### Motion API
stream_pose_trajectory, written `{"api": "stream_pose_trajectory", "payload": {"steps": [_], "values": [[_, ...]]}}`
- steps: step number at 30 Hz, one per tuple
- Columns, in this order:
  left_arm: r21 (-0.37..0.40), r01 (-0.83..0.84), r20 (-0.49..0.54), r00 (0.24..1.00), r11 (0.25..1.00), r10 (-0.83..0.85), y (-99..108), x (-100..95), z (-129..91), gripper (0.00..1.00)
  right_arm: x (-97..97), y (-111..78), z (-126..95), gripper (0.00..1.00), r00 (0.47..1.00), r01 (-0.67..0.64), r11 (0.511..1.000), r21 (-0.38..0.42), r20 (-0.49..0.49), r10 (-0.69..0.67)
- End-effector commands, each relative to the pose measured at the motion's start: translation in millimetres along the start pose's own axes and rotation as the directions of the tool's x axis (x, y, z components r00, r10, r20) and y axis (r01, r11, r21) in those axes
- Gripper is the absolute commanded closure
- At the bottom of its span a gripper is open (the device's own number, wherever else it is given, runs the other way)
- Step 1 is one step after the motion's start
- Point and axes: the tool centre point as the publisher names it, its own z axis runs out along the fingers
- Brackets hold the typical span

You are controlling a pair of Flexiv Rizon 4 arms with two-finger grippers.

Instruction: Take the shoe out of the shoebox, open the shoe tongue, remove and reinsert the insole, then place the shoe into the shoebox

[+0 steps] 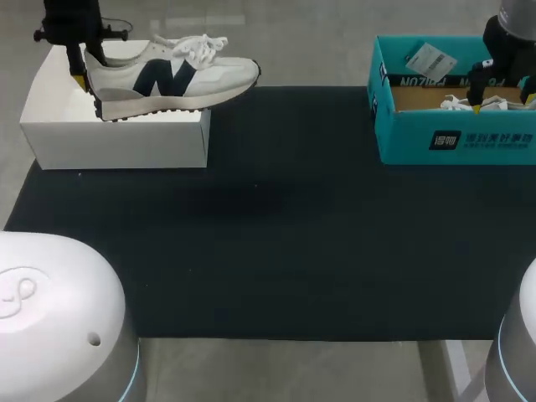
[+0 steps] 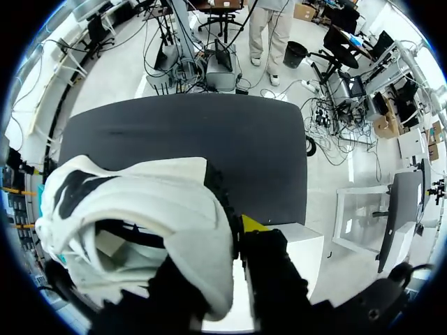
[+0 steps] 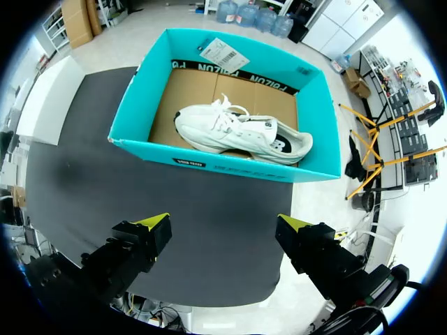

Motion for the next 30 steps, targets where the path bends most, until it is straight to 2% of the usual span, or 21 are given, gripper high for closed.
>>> {"api": "stream_pose_trajectory", "payload": {"steps": [1, 10, 16, 30], "values": [[-0.67, -0.006, -0.007, 1.0, 0.743, 0.002, -18.3, -7.7, 7.5, 1.0, 0.2, -0.8, 0.3, 0.0, 1.0, -0.001, 1.0, -0.001, 0.001, 0.001], [-0.67, -0.044, -0.033, 0.999, 0.741, 0.029, -51.8, -37.1, 28.8, 1.0, 0.2, -0.8, 0.3, 0.0, 1.0, -0.001, 1.0, -0.001, 0.001, 0.001], [-0.666, -0.047, -0.045, 0.999, 0.744, 0.022, -63.7, -55.8, 44.0, 1.0, 0.2, -0.8, 0.3, 0.0, 1.0, -0.001, 1.0, -0.001, 0.001, 0.001], [-0.513, -0.059, -0.021, 0.998, 0.856, 0.056, -87.4, -94.5, 71.7, 1.0, 0.2, -0.8, 0.3, 0.0, 1.0, -0.001, 1.0, -0.001, 0.001, 0.001]]}}
